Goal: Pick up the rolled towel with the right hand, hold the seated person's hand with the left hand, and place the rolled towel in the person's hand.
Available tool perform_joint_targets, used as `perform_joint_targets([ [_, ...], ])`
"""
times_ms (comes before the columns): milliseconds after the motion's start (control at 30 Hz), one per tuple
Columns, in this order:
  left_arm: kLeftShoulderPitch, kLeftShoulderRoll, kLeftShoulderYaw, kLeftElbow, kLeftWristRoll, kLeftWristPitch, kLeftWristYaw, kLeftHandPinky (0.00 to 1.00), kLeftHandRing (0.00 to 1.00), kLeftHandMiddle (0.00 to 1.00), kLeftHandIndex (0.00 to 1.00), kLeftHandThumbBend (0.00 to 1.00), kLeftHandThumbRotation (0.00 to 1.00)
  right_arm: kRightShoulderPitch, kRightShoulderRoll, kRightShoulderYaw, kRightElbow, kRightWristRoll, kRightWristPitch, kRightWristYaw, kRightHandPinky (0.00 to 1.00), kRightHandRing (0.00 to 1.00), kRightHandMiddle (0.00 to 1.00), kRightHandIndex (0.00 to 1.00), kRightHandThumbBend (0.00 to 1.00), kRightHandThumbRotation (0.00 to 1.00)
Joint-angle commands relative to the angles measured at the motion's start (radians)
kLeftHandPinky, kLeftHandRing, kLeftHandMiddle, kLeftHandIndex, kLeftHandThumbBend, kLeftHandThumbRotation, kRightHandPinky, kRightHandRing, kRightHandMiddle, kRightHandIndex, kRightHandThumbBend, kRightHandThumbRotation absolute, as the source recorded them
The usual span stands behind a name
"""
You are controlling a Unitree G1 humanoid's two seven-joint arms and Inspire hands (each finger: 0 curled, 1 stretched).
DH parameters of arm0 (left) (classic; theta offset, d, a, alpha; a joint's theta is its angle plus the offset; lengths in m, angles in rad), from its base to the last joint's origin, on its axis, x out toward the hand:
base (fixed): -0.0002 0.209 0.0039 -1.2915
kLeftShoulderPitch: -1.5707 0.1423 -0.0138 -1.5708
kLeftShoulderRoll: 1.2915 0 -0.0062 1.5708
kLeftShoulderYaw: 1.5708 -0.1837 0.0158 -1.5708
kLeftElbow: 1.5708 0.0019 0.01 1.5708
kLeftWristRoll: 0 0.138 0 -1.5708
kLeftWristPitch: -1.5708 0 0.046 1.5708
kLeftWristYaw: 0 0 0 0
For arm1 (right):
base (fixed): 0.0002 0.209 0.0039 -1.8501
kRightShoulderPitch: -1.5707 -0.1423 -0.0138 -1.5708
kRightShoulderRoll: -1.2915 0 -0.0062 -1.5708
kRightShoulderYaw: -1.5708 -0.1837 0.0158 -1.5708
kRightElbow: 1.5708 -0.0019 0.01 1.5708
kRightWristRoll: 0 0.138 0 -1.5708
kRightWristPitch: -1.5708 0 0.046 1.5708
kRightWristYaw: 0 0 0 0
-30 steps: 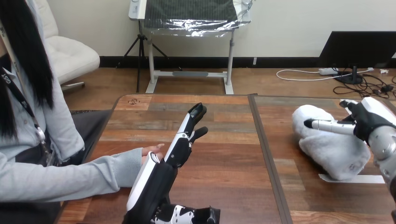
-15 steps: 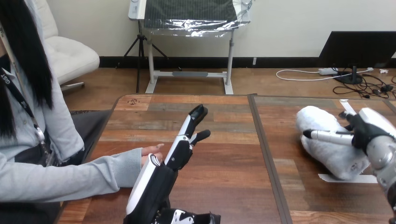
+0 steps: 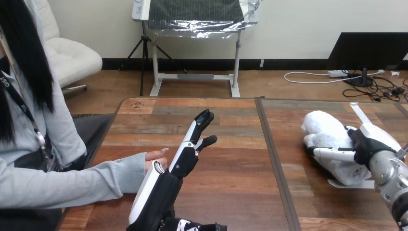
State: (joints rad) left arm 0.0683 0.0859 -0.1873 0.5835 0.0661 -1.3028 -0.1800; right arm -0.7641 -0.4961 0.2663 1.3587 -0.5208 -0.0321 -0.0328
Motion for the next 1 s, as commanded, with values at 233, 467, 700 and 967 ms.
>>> perform_joint_targets([
  [233, -0.01, -0.002, 0.011, -0.079, 0.012, 0.009, 0.012, 0.88, 0.99, 1.0, 1.0, 1.0, 0.74, 0.041, 0.089, 0.034, 0.011, -0.014, -0.006, 0.016, 0.71, 0.81, 0.83, 0.94, 0.9, 0.67],
  [467, -0.004, 0.001, -0.005, -0.088, -0.006, 0.015, 0.007, 0.88, 1.0, 1.0, 1.0, 1.0, 0.73, 0.045, 0.102, 0.03, 0.011, -0.008, 0.001, 0.01, 0.7, 0.79, 0.82, 0.92, 0.89, 0.64],
  [700, -0.001, -0.005, 0.008, -0.089, 0.012, 0.009, 0.015, 0.88, 1.0, 1.0, 1.0, 1.0, 0.73, 0.048, 0.11, 0.024, 0.011, -0.001, -0.001, -0.008, 0.65, 0.76, 0.79, 0.88, 0.87, 0.58],
  [967, -0.004, -0.002, 0.003, -0.085, 0.006, 0.009, 0.013, 0.88, 1.0, 1.0, 1.0, 1.0, 0.74, 0.051, 0.116, -0.023, 0.01, 0.045, -0.003, -0.021, 0.58, 0.68, 0.73, 0.8, 0.84, 0.38],
])
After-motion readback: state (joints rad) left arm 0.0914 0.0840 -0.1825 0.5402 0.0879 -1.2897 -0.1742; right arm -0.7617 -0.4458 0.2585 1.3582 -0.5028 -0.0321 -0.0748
